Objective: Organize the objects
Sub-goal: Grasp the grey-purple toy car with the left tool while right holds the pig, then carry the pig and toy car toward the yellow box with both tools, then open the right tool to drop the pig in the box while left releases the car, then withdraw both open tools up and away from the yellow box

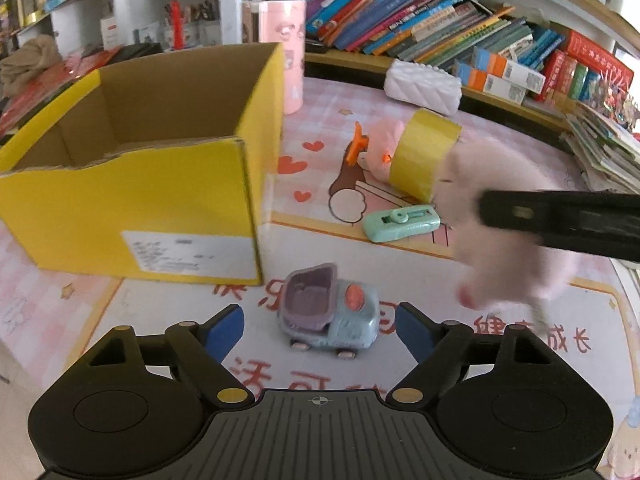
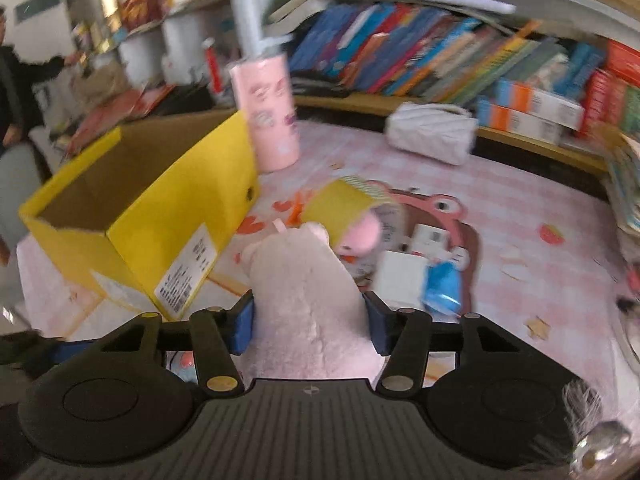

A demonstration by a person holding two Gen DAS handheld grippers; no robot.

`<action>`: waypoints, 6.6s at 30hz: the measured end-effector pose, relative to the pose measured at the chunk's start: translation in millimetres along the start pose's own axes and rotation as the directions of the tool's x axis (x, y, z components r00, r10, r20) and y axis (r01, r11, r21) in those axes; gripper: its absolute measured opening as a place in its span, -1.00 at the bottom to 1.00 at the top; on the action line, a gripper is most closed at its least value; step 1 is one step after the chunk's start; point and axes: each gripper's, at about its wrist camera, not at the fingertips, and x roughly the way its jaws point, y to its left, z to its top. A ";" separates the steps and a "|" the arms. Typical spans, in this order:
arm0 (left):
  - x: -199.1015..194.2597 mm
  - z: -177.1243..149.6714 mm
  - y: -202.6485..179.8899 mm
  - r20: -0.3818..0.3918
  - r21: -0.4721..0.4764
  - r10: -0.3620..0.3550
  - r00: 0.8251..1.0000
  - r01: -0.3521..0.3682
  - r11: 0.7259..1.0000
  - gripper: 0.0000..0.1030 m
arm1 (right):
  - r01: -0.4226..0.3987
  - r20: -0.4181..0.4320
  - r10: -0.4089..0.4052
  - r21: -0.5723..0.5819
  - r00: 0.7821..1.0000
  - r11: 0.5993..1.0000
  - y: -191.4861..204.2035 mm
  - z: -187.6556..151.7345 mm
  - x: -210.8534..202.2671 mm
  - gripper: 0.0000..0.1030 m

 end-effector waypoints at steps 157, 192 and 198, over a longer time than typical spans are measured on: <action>17.6 105.1 201.9 0.133 0.046 0.018 0.991 -0.024 0.999 0.24 | 0.017 -0.050 -0.044 -0.452 0.998 0.892 225.2 78.6 142.4 0.03; -108.3 41.7 225.4 0.352 -0.119 0.078 0.933 -0.038 0.992 0.82 | 0.180 0.196 -0.141 -0.202 0.971 0.963 240.2 50.5 24.8 0.23; -118.6 8.6 228.5 0.313 -0.115 0.107 0.944 -0.074 0.991 0.86 | 0.220 0.196 -0.188 -0.153 0.962 0.963 253.2 15.7 2.3 0.23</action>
